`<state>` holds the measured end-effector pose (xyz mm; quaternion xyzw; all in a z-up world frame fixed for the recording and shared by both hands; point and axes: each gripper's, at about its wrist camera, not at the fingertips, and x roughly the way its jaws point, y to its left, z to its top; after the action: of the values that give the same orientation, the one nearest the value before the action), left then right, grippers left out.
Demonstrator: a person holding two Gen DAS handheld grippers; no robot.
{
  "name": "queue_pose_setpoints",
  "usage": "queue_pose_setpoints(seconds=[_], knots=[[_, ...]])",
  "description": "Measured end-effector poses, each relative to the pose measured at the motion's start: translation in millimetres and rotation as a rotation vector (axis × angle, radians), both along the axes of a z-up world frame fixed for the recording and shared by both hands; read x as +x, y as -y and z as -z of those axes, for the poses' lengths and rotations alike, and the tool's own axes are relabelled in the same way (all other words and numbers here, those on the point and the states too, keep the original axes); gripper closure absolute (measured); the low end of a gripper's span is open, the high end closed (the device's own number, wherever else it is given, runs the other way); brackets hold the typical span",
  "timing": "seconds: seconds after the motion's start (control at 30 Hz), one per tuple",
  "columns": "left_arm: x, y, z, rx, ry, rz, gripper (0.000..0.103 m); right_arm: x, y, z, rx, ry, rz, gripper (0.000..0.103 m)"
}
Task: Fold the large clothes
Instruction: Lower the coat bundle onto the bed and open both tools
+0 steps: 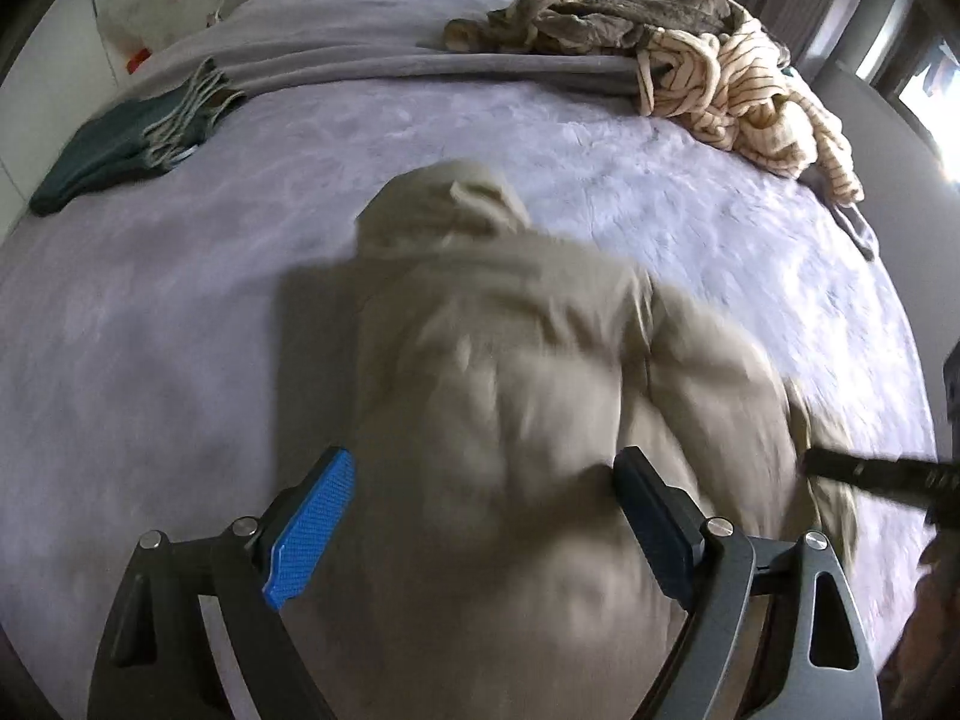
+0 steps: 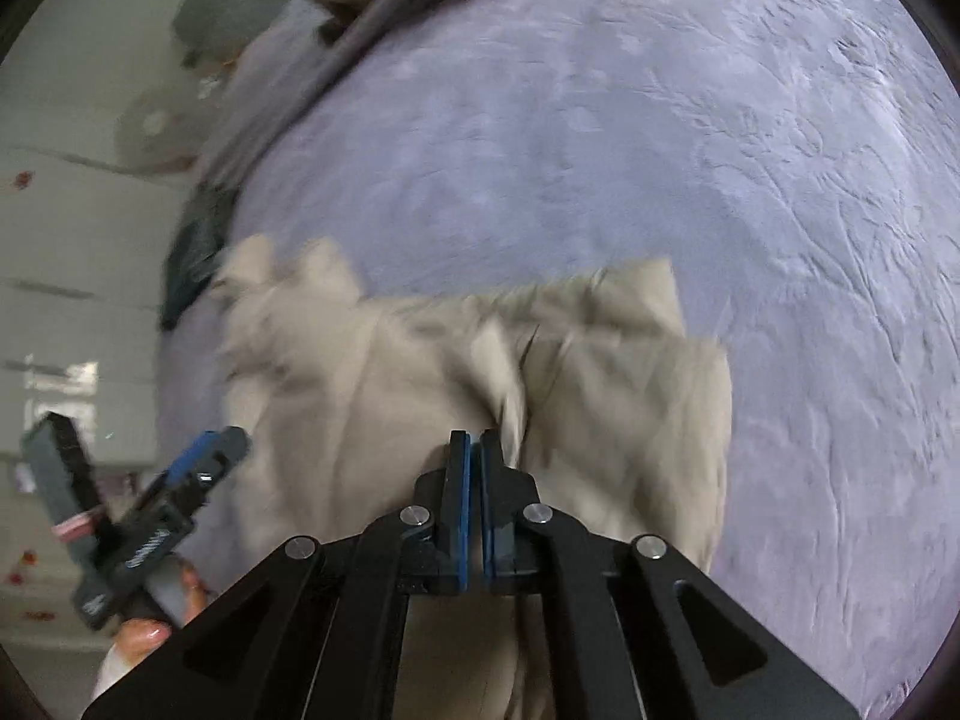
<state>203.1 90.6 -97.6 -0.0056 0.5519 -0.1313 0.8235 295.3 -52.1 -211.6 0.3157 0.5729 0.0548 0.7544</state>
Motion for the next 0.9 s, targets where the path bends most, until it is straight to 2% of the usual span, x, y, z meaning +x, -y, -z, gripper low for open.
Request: queue_pose_setpoints(seconds=[0.13,0.2,0.27,0.3,0.4,0.47,0.53,0.63,0.67,0.9], knots=[[-48.4,-22.7,-0.3,-0.013,-0.04,0.007,0.015,-38.8,-22.2,-28.0,0.033,0.051,-0.097,0.099],[-72.3,-25.5,16.9,0.027,-0.088,0.01,0.014,-60.3,-39.7,-32.2,0.009,0.059,-0.173,0.099],[-86.3,-30.6,32.2,0.012,-0.134,-0.023,0.012,-76.6,-59.8,-22.8,-0.041,0.024,-0.254,0.099],[-89.3,-33.5,35.1,-0.003,-0.147,-0.043,0.012,-83.9,-67.9,-9.6,-0.062,-0.021,-0.276,0.099],[-96.3,-40.9,35.4,-0.04,-0.182,-0.107,0.012,-96.6,-71.0,20.5,-0.081,-0.12,-0.256,0.1],[-100.3,-39.5,32.1,-0.023,-0.181,-0.108,0.012,-101.9,-66.1,23.4,-0.062,-0.145,-0.216,0.1],[-105.9,-37.0,26.5,0.006,-0.173,-0.09,0.012,-105.2,-62.9,16.5,-0.048,-0.143,-0.196,0.099],[-113.6,-38.3,15.4,0.027,-0.147,-0.089,0.01,-108.2,-62.8,2.3,-0.08,-0.133,-0.199,0.099],[-115.2,-39.4,11.3,0.034,-0.14,-0.092,0.0,-109.5,-62.9,-1.6,-0.089,-0.129,-0.198,0.099],[-119.4,-42.1,-8.8,0.115,-0.107,-0.103,0.0,-126.2,-64.8,-24.6,-0.127,-0.116,-0.152,0.099]])
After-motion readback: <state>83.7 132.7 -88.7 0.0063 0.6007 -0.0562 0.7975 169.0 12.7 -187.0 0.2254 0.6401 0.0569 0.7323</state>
